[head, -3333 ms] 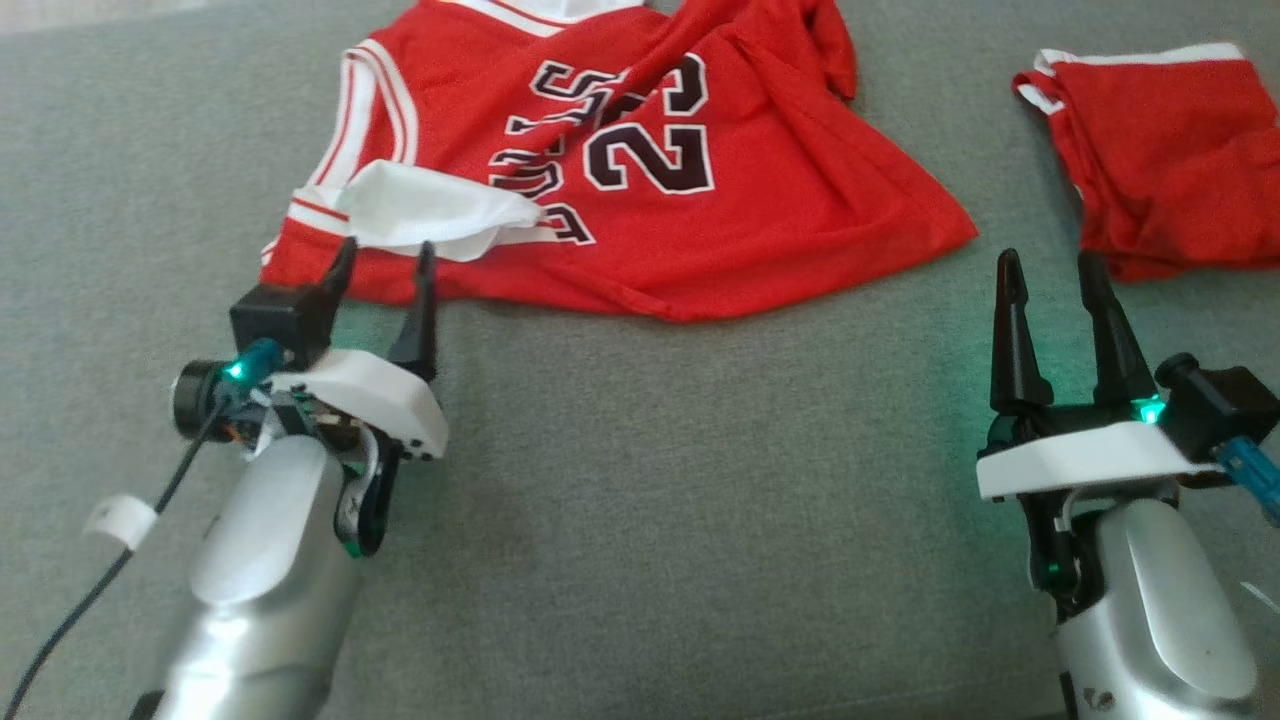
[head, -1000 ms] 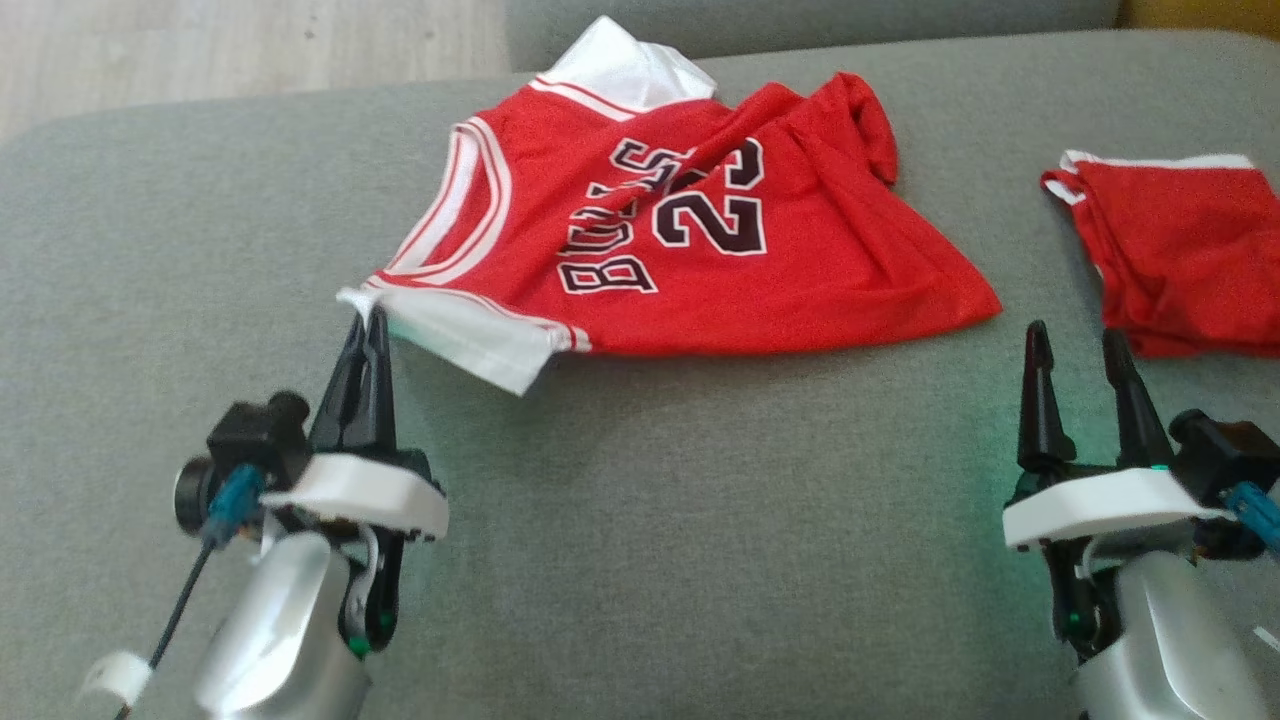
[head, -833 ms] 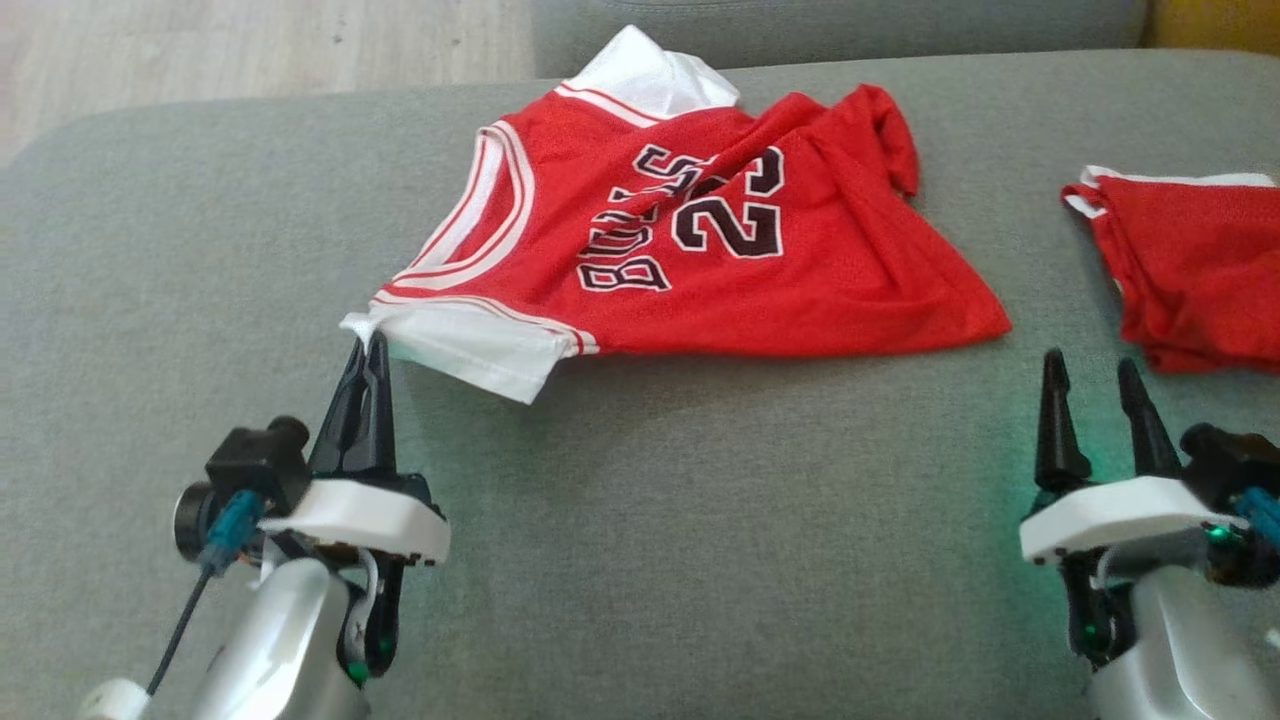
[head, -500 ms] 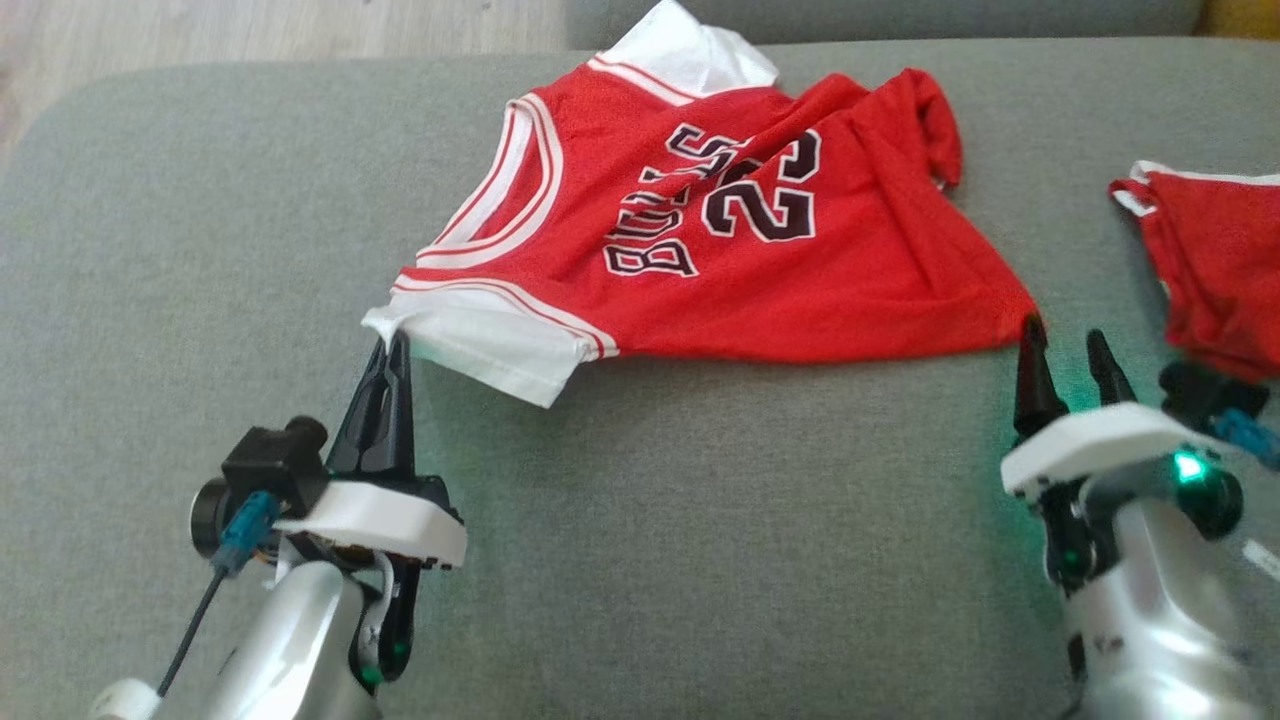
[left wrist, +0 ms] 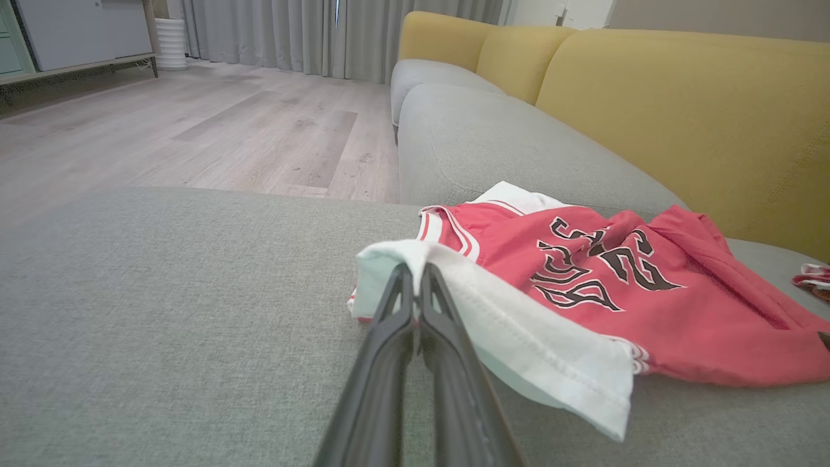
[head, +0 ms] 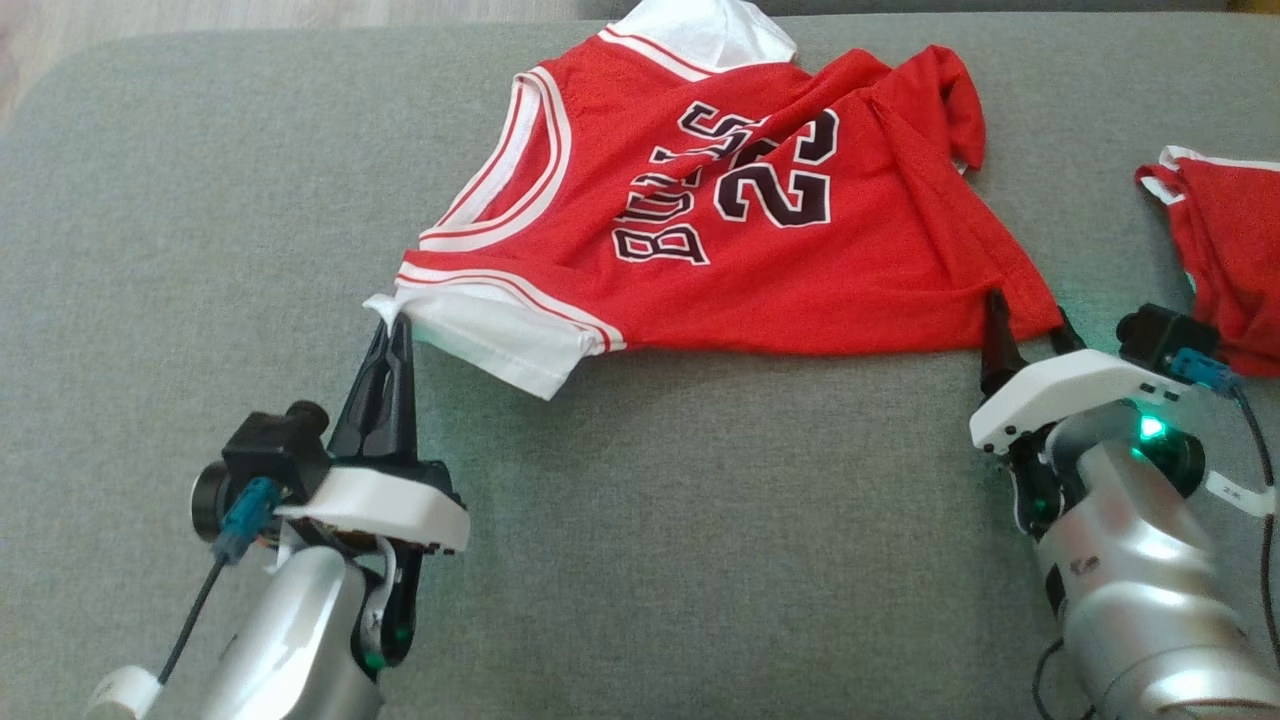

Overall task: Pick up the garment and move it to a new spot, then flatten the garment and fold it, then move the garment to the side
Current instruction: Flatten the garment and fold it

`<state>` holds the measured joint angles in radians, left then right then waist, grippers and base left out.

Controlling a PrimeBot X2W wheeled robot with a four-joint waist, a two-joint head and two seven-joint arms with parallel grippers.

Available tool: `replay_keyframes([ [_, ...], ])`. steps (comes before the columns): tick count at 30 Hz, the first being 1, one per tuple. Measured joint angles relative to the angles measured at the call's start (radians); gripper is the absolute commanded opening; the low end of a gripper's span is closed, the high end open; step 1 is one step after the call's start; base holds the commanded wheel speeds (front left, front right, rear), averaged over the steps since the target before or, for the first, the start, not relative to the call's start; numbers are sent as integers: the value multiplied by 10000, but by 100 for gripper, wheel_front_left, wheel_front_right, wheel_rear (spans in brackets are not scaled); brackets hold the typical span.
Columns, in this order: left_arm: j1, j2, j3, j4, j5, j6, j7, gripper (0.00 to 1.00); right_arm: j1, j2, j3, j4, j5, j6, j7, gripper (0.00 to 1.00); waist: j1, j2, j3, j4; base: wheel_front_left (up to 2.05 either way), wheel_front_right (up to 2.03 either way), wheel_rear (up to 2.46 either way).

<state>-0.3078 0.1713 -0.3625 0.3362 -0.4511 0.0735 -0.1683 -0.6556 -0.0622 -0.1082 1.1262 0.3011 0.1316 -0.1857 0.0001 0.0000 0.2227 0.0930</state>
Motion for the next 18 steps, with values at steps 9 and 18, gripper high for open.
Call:
replay_keyframes([
  [9, 1, 59, 77, 54, -73, 138, -104, 0, -468, -59, 930, 1034, 316, 0, -523, 0, 0, 0, -117, -219, 0, 0, 0],
  [18, 112, 249, 397, 63, -322, 322, -314, 0, 158, -35, 1024, -851, -27, 0, -631, 0, 0, 0, -463, -674, 0, 0, 0],
])
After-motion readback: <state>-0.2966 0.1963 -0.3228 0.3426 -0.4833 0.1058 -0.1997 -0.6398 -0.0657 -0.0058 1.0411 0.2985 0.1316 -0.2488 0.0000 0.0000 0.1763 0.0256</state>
